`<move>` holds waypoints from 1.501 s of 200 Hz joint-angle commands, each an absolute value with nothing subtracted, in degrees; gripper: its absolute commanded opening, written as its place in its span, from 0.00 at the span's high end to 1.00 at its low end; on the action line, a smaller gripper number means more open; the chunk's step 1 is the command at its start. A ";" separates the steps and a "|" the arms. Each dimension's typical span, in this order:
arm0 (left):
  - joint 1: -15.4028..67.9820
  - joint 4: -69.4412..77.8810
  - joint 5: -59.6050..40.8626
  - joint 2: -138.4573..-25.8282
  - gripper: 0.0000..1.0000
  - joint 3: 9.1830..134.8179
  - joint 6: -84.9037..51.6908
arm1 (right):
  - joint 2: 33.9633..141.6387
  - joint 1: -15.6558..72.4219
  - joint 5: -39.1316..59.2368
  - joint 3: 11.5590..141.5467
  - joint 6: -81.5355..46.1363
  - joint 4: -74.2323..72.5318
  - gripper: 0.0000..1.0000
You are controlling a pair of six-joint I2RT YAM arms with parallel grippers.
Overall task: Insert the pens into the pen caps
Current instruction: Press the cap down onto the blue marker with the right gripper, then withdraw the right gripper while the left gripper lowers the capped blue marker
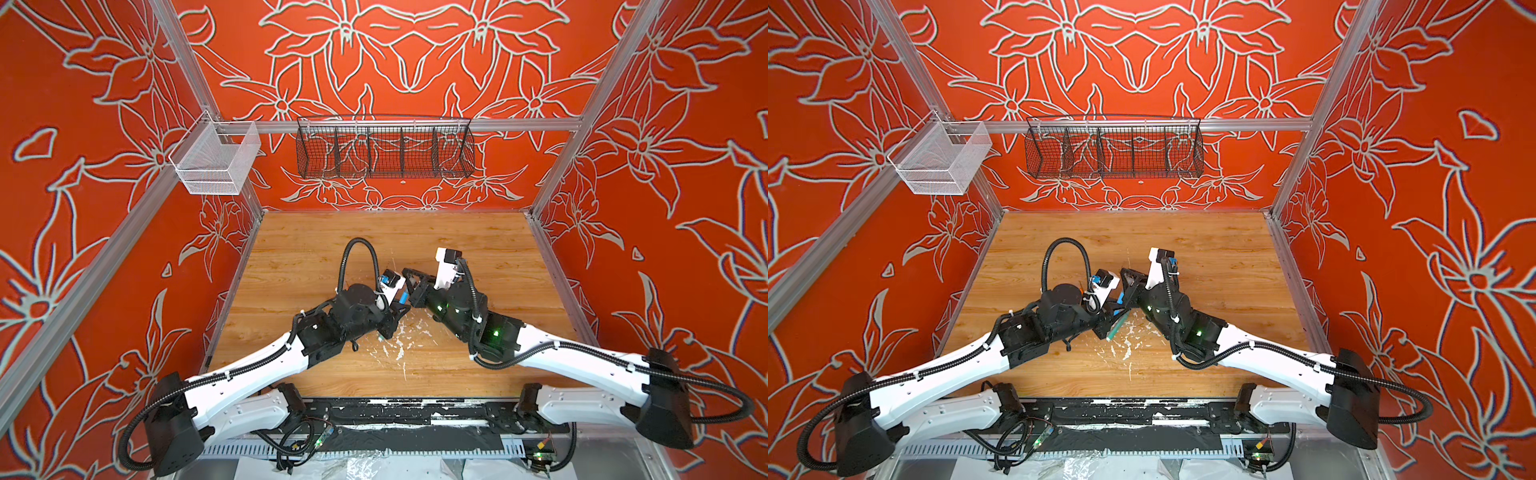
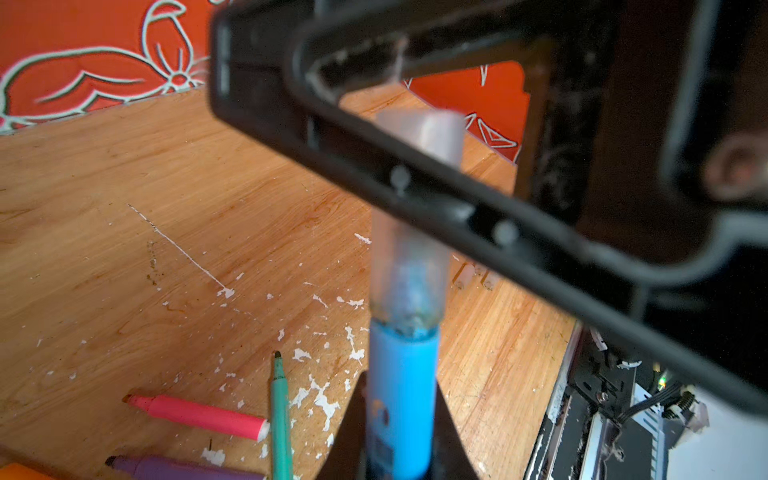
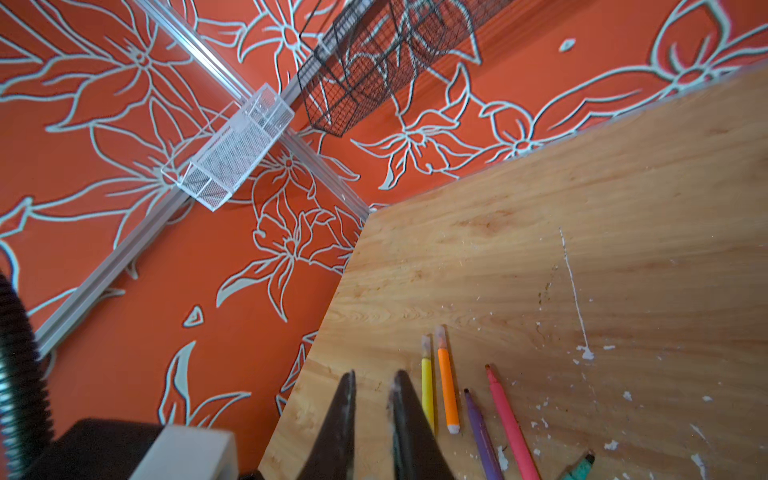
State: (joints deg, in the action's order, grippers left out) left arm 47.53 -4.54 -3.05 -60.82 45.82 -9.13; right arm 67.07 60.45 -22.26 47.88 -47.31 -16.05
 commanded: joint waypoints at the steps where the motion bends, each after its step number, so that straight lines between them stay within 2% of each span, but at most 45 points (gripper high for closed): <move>1: 41.74 11.37 5.56 -61.73 1.00 53.40 -13.75 | 68.95 67.66 -12.14 43.89 -47.53 -8.02 1.00; 27: 36.24 11.11 -3.24 -62.75 1.00 57.02 -18.02 | 69.44 67.94 -8.58 41.11 -46.96 -13.06 1.00; 61: 32.02 10.81 -8.79 -61.85 1.00 58.17 -19.76 | 69.76 68.64 -4.35 40.14 -45.69 -16.44 1.00; 101: 28.35 12.90 -11.63 -60.65 1.00 56.22 -21.94 | 71.44 71.38 2.02 38.41 -46.13 -24.68 1.00; 126: 26.21 14.23 -13.13 -60.61 1.00 55.42 -23.75 | 71.40 73.02 1.72 39.07 -44.91 -22.08 1.00; 159: 26.00 13.94 -8.62 -59.44 1.00 54.15 -22.34 | 68.60 73.84 -2.77 37.16 -45.90 -19.95 1.00; 195: 26.92 13.43 2.23 -57.04 1.00 51.42 -18.06 | 68.92 78.63 -10.37 41.06 -46.21 -12.74 1.00; 232: 33.22 14.74 14.37 -57.69 1.00 49.72 -9.98 | 70.44 80.46 -12.59 41.58 -48.84 -13.88 1.00; 281: 34.90 12.68 18.06 -57.30 1.00 48.01 -11.18 | 66.30 80.21 -17.88 42.11 -44.44 -10.75 1.00; 300: 34.89 8.78 19.36 -54.51 1.00 45.79 -16.73 | 60.81 78.50 -24.51 42.56 -40.90 -4.78 0.71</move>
